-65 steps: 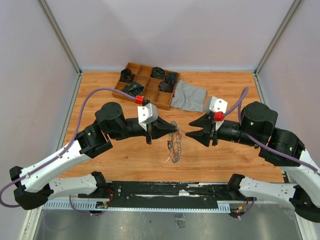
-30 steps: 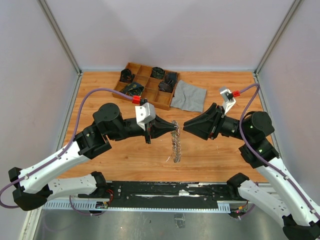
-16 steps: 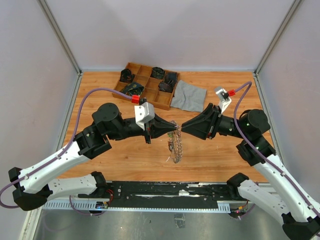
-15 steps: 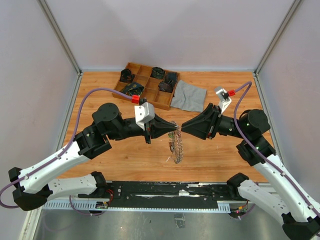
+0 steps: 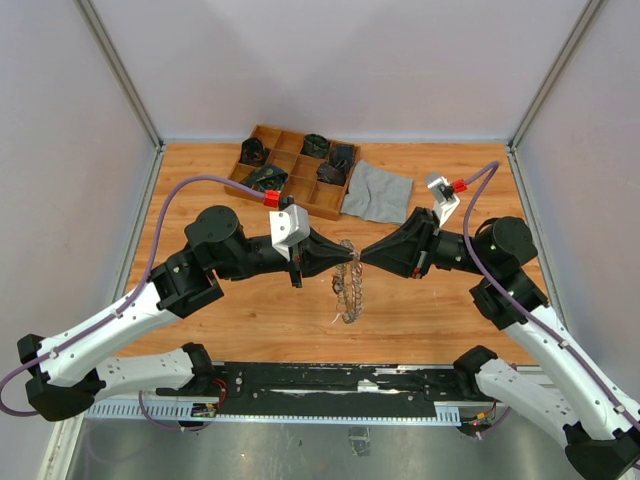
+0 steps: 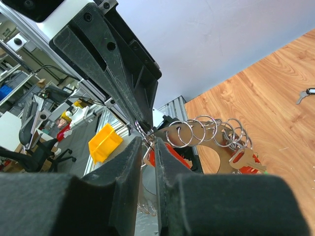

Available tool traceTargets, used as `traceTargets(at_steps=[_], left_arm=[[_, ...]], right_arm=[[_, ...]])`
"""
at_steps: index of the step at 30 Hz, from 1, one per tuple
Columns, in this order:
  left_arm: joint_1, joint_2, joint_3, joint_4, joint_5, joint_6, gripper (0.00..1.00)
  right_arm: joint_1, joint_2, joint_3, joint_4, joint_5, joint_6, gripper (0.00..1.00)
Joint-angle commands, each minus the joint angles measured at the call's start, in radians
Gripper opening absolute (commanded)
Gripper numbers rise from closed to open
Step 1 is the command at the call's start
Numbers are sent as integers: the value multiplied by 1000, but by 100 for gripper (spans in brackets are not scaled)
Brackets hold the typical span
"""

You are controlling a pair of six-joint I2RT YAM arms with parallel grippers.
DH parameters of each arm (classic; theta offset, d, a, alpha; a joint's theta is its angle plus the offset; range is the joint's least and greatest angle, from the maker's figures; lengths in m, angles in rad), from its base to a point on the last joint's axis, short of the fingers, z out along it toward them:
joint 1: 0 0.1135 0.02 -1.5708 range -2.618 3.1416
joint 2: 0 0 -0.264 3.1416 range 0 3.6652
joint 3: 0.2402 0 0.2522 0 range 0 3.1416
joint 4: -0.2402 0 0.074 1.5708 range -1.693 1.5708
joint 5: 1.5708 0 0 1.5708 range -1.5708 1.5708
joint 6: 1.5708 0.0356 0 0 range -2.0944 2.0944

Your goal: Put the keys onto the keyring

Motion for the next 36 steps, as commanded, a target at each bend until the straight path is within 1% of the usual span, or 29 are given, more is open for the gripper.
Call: traceTargets(at_steps=[1, 5, 8, 23, 36], left_arm=[[-1, -10, 40, 63, 2, 2, 1], [0, -14, 36, 61, -4, 3, 0], [0, -16, 37, 57, -9, 6, 1], [-1, -23, 35, 50, -19, 11, 0], [-1, -12, 37, 63, -5, 9, 1]], right_arm=[[23, -1, -2, 72, -29, -2, 15], [25, -3, -2, 75, -32, 1, 4], [26, -11, 2, 62, -27, -12, 1], [26, -18, 58, -137, 0, -116, 1], [33, 21, 64, -156, -7, -119, 1]])
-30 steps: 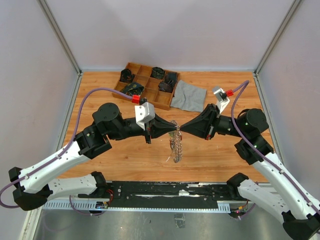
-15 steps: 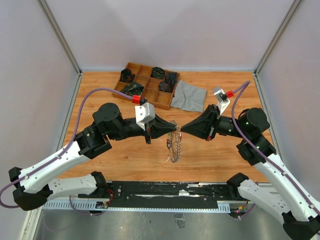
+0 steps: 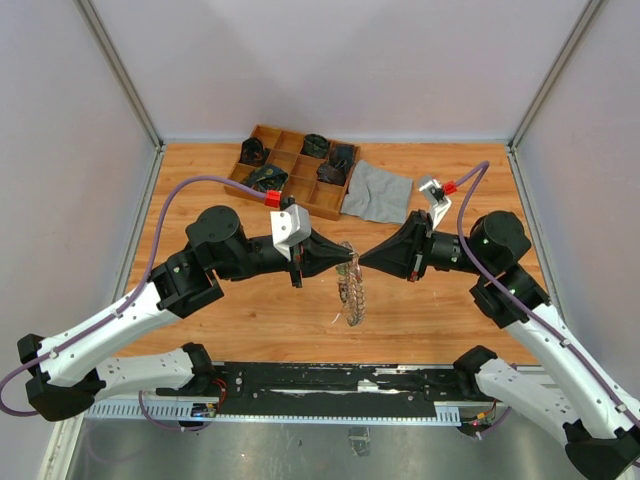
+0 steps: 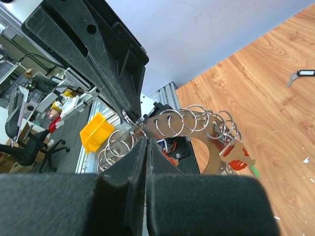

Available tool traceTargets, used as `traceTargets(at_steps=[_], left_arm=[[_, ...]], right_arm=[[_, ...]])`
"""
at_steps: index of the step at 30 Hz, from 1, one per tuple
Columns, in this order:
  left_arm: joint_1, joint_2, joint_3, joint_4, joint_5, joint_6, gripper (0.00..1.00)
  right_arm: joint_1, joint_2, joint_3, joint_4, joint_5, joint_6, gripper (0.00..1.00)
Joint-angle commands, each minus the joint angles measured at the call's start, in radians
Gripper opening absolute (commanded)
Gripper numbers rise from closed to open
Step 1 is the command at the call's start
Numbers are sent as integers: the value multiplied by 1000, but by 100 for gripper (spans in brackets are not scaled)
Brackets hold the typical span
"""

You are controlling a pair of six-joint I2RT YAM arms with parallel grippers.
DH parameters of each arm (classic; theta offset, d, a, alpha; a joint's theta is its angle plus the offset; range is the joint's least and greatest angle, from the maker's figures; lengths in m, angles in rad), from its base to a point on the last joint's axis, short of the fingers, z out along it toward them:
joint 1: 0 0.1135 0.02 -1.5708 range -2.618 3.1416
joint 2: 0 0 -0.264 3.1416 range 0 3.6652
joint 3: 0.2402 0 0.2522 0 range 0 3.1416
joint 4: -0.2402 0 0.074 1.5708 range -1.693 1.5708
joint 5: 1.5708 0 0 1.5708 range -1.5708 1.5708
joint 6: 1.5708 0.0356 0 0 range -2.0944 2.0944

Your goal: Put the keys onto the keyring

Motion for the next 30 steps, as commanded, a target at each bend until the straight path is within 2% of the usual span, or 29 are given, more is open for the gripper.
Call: traceTargets(at_steps=[1, 4, 8, 10, 16, 19, 22, 30], left_arm=[[-1, -12, 36, 72, 5, 8, 1], [-1, -13, 35, 74, 5, 6, 1], [0, -20, 31, 82, -3, -2, 1], [-1, -24, 26, 96, -6, -11, 0], [0, -33, 16, 150, 12, -52, 1], [-1, -34, 14, 174, 34, -71, 1], [-1, -33, 14, 183, 50, -79, 1], [-1, -22, 15, 187, 67, -84, 0]], right_arm=[[26, 10, 36, -15, -2, -22, 1], [26, 0, 47, -15, -2, -53, 3], [26, -34, 60, -7, 14, -114, 22], [26, -52, 59, -2, 26, -155, 27], [26, -82, 36, 68, 53, -256, 29], [25, -69, 29, 100, 17, -288, 20], [26, -56, 28, 119, -24, -299, 19], [26, -58, 27, 148, -41, -311, 26]])
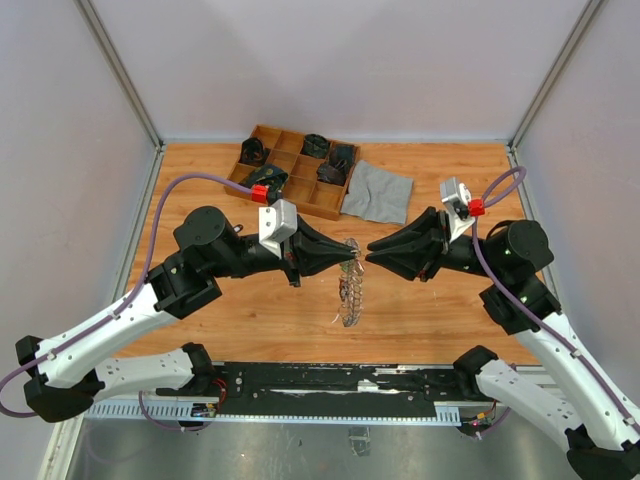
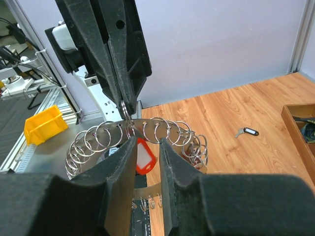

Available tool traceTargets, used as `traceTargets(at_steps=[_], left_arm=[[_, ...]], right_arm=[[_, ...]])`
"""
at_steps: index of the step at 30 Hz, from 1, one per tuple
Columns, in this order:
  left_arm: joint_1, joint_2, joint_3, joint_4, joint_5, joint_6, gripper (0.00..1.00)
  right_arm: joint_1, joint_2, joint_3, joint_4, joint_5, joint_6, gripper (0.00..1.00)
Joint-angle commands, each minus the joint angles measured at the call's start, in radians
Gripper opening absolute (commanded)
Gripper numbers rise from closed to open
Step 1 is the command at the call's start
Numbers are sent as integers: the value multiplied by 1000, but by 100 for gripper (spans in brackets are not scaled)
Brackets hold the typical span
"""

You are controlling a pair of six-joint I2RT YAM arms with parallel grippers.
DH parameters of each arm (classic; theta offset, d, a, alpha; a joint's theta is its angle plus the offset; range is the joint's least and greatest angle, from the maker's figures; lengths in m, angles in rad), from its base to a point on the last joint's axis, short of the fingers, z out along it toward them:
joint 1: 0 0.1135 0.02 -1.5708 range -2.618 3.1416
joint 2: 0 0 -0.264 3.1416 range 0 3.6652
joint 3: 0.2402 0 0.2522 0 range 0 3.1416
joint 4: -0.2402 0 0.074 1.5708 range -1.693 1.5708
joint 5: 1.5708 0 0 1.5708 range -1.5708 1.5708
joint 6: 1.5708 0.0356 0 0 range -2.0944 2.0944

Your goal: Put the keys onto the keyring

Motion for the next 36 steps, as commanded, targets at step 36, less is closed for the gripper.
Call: traceTargets(at_steps=[36], left_arm=[[-1, 10, 18, 82, 40, -15, 1]], right_arm=[[78, 41, -2, 146, -75, 4, 19]])
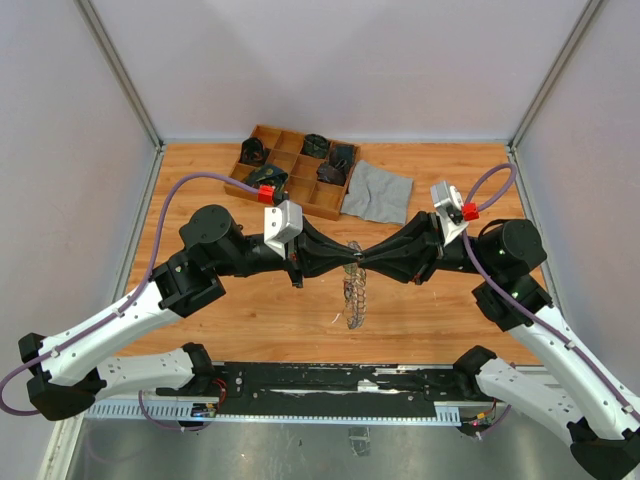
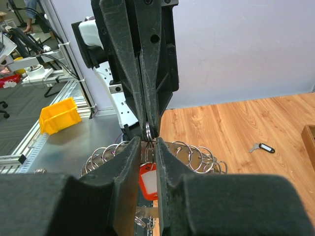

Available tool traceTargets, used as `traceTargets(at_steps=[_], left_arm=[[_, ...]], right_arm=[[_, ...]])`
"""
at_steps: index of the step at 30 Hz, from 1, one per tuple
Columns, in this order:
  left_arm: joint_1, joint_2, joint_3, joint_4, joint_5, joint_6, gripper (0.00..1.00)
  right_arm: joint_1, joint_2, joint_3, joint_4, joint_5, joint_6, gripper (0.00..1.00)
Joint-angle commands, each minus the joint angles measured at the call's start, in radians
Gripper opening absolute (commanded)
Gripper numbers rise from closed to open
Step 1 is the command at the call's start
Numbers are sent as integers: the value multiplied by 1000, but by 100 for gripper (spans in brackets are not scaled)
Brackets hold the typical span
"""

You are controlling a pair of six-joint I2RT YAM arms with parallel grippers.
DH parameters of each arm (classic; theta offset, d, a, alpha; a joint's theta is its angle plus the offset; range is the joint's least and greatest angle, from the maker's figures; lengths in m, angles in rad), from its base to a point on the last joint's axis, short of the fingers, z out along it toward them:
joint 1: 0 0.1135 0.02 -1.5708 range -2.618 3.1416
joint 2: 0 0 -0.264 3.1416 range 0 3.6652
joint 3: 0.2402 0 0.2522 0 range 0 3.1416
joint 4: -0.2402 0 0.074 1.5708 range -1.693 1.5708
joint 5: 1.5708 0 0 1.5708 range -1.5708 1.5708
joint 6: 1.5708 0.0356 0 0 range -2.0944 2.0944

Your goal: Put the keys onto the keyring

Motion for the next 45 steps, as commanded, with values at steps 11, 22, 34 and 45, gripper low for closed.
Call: traceTargets(at_steps=[11, 22, 34, 45], left_arm=[[0, -21, 15, 79, -3, -9, 0], [-1, -41, -4, 93, 1, -19, 17], [-1, -27, 10, 49, 10, -15, 25], [-1, -1, 37, -66, -34, 16, 32]], right_arm=[[26, 5, 7, 18, -9, -20, 1], [28, 41, 229, -404, -34, -306, 1], [30, 195, 623, -1058, 27, -706, 1], [225, 358, 930, -1490, 387, -851, 1]])
